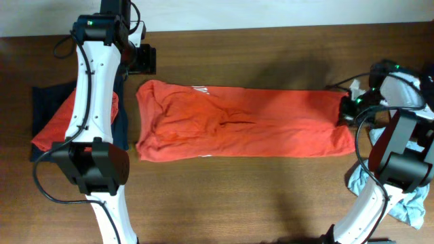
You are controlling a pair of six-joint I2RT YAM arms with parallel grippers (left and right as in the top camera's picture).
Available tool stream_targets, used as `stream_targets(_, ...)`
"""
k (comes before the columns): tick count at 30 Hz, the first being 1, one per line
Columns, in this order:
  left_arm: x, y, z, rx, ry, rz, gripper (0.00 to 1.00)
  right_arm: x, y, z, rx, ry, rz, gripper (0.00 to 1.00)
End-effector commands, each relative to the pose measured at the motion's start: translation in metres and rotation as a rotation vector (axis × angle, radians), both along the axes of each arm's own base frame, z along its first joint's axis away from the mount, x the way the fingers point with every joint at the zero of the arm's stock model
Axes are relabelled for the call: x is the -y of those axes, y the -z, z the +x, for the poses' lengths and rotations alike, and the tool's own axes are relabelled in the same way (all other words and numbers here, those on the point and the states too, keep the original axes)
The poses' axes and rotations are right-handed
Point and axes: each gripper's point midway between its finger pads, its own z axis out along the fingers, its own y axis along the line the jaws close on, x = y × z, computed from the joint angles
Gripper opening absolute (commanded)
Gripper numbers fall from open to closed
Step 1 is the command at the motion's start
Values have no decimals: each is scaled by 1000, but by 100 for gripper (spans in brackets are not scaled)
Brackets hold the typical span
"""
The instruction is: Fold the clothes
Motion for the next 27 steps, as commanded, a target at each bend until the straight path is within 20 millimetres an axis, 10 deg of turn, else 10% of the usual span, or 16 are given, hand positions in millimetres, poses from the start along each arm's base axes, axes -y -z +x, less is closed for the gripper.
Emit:
stream_targets(1,-2,-7,2,21,-4,5,72,28,-42,14,72,36,-139,4)
stream_targets(18,-6,-8,2,23,-11,5,71,-65,-61,23,17,-109,-199,4)
stream_targets(27,-33,-49,-14,86,-68,4,72,-110,-62,30,32,-185,-269,4)
